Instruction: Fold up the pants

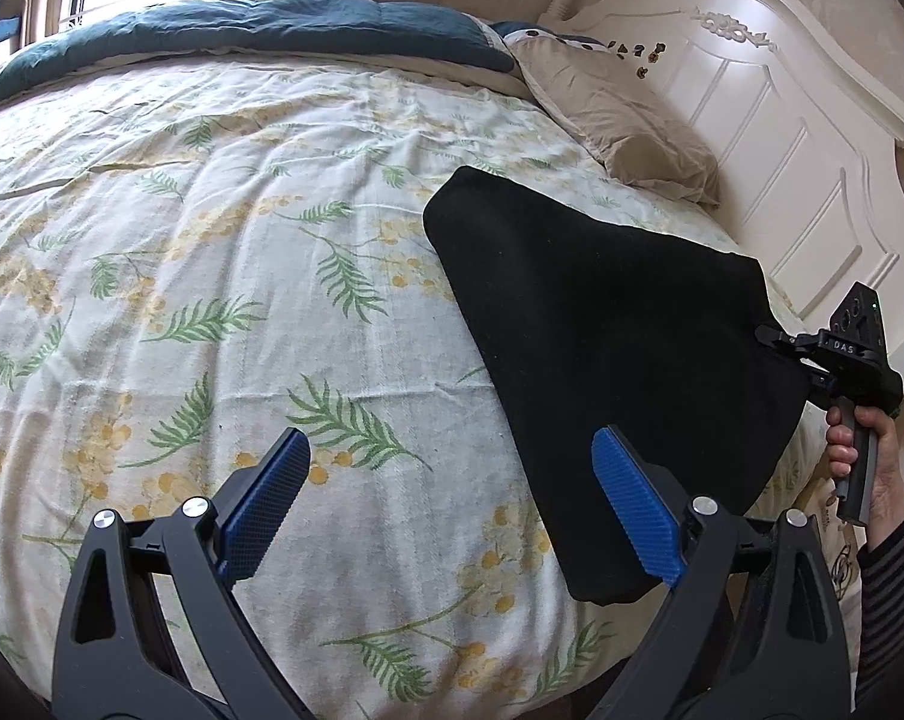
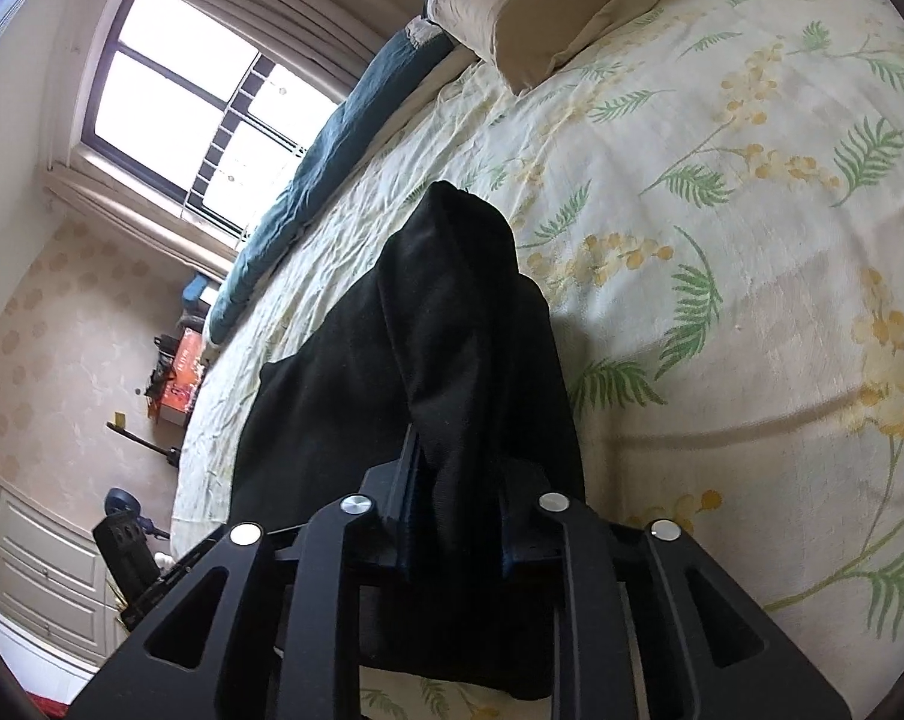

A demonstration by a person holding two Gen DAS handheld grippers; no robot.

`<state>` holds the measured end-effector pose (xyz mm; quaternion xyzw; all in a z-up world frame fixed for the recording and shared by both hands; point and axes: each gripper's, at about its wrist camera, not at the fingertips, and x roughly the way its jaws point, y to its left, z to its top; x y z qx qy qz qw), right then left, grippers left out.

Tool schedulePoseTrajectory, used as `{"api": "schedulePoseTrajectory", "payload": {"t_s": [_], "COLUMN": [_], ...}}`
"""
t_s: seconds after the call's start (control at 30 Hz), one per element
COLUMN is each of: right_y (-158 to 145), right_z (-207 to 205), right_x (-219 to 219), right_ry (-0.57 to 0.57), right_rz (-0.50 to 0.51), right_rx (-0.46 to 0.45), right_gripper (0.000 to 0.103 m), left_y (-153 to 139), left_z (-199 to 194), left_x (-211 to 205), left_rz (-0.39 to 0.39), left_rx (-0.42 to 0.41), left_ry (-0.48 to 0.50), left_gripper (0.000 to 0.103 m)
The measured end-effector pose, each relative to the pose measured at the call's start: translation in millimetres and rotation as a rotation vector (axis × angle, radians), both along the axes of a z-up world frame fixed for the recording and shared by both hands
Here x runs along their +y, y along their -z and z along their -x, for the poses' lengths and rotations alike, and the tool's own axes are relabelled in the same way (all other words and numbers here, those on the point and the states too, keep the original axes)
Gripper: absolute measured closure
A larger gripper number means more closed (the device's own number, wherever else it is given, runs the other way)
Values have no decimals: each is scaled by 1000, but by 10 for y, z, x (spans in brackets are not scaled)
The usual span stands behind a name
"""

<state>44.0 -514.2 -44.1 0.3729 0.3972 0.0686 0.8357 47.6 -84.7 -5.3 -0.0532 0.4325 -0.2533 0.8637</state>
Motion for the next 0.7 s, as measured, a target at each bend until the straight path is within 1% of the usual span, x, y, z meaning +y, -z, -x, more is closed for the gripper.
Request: {"api": "schedulePoseTrajectory", "payload": {"t_s": [0.07, 0.1, 0.13, 0.17, 0.2, 0.27, 0.33, 0.4, 0.5, 0.6, 0.7], "right_y": [-28, -50, -87, -130, -157, -171, -100, -34, 46, 84, 104], "right_z": [67, 111, 166, 224, 251, 324, 375, 374, 355, 300, 224], "right_x": [-33, -56, -76, -96, -99, -153, -211, -224, -161, -72, -16], "right_ry": [10, 16, 30, 48, 58, 70, 74, 69, 44, 11, -7], "right_rz": [-40, -53, -48, -27, -13, -8, -53, -74, -78, -80, -74], "right_rx": [-23, -37, -48, -53, -54, -57, -44, -29, -7, -3, 2], "right_gripper": [59, 55, 48, 38, 36, 36, 36, 36, 35, 35, 32], "left_y": [2, 6, 11, 18, 29, 52, 69, 89, 134, 206, 259], "left_z": [4, 2, 4, 2, -4, -5, -4, -10, -28, -72, -105], "left_x": [6, 9, 15, 24, 36, 57, 40, 3, -53, -122, -167], "left_rz": [7, 13, 20, 31, 49, 90, 111, 136, 197, 254, 272], "left_rx": [9, 15, 25, 37, 53, 90, 112, 138, 197, 266, 301], "left_ry": [4, 7, 10, 14, 20, 31, 42, 66, 93, 109, 103], "left_gripper": [8, 8, 8, 8, 8, 8, 8, 8, 8, 8, 8]}}
